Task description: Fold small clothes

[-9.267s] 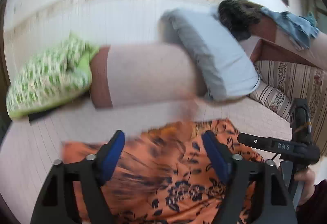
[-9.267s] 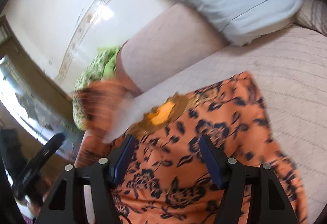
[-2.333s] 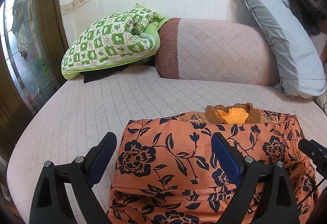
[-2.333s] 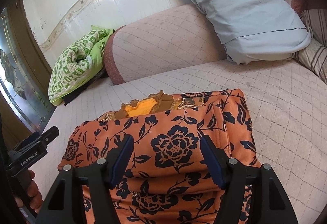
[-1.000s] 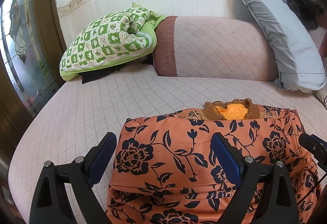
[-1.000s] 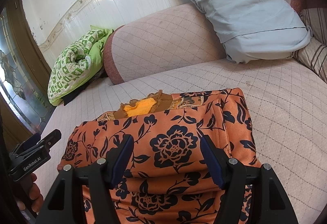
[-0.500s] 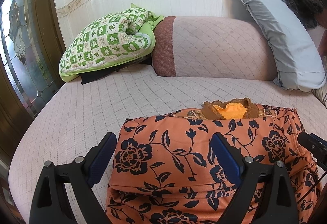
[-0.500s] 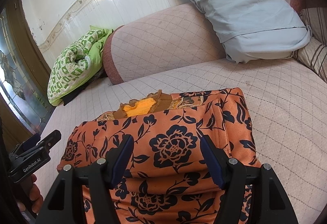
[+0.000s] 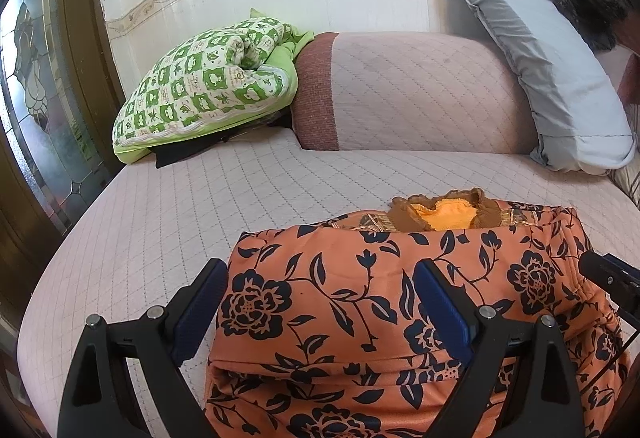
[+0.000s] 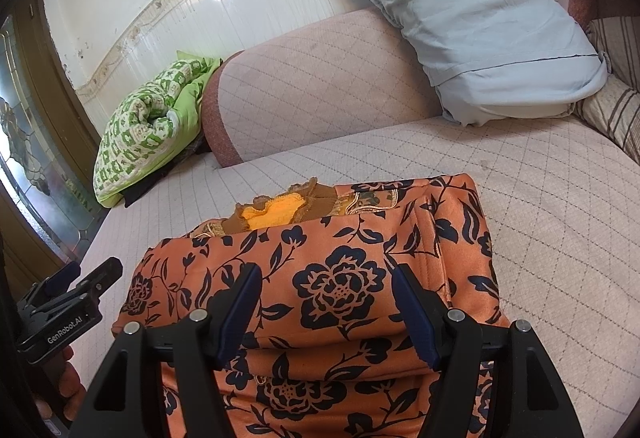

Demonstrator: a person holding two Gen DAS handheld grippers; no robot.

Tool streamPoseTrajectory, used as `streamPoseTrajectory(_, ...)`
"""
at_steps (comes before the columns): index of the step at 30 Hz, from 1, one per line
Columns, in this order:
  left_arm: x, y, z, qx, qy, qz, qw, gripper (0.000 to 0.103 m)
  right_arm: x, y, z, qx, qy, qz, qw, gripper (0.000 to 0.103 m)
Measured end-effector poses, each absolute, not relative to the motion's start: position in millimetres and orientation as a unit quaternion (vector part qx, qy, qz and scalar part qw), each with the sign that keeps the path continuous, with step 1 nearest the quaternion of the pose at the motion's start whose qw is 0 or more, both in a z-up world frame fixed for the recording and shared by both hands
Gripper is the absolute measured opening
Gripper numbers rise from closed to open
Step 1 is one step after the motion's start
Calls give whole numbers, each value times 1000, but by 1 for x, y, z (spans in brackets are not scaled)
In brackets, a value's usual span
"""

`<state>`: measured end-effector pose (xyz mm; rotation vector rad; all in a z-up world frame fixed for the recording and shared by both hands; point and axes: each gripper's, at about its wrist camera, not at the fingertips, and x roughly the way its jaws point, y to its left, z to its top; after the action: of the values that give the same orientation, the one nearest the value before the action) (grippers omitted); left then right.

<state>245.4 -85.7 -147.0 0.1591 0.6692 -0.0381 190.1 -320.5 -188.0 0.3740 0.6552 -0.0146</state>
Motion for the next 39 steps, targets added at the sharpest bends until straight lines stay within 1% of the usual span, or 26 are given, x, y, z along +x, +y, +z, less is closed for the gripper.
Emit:
streamPoseTrajectory(10, 237, -87, -143, 79, 329, -22, 941, 94, 188, -320, -186, 182, 317, -3, 931, 70)
streamPoseTrajectory(18, 201, -77, -142, 58, 354, -38, 932, 94, 163, -321, -172, 197, 296, -5, 934, 70)
streamPoseTrajectory(25, 135, -65, -144, 73, 377, -46, 922, 94, 95, -314, -133, 172, 237, -21, 956, 70)
streamPoseTrajectory(29, 105, -62, -141, 104, 383, -49, 917, 94, 43, -305, -121, 145, 207, -18, 967, 70)
streamPoseTrajectory(39, 47, -60, -106, 129, 356, -57, 924, 94, -48, -305, -112, 122, 216, -21, 968, 70)
